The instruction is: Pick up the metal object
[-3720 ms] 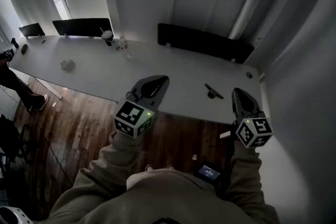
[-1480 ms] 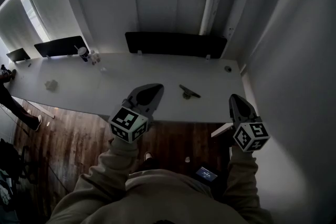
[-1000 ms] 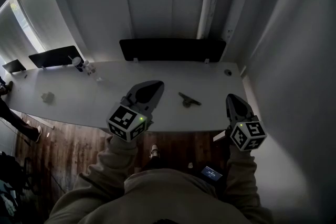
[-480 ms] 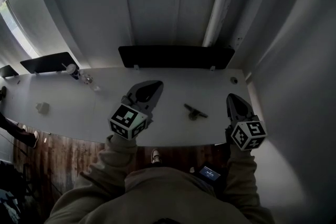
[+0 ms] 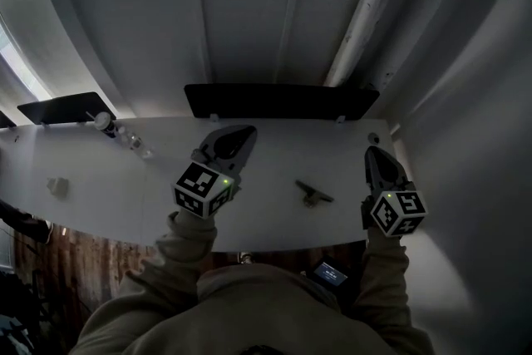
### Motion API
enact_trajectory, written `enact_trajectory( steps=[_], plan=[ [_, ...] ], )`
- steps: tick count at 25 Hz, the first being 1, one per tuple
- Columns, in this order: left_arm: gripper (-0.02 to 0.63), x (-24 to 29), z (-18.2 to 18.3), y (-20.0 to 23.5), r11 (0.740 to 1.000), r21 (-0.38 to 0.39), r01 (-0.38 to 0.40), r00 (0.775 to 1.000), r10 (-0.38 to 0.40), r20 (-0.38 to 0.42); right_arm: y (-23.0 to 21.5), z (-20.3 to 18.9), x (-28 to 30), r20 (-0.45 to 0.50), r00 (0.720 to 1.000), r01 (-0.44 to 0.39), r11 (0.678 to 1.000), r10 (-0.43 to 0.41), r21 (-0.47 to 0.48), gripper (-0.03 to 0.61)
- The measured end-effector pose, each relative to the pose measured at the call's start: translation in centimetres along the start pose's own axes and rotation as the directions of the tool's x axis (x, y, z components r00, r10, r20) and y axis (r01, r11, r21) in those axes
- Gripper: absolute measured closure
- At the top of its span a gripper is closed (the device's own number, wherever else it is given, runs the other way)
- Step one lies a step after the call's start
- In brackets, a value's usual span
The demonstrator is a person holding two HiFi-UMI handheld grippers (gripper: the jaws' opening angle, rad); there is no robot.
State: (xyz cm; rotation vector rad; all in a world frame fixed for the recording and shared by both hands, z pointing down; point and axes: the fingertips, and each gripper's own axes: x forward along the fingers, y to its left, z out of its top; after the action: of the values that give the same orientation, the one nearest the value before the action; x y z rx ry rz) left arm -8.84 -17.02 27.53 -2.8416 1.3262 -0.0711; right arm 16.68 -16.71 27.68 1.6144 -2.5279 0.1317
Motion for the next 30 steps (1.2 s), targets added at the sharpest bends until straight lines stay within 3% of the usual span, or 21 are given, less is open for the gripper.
enact_trajectory(
  steps=[6,19,30],
  plan=[
    [0.614,1.6,-0.5,1.5,1.0,-0.013,-0.002,1.0,0.001,-0.013,-0.5,0.9,2.0,0.019,1.0,-0.006,1.0,0.006,-0.007,0.56],
    [0.614,5.0,2.4,2.2,1.0,-0.007,-0.003,0.999,0.004,0.041,-3.6,3.3,4.5,0.044,0.998,-0.04,0.999,0.041,-0.028,0.56],
    [0.614,5.9,1.7,4.0,1.0,-0.011,-0.027,0.999,0.028,0.018,-4.3,2.9,6.8,0.025,0.999,-0.048,0.999,0.049,-0.02,0.56]
  ],
)
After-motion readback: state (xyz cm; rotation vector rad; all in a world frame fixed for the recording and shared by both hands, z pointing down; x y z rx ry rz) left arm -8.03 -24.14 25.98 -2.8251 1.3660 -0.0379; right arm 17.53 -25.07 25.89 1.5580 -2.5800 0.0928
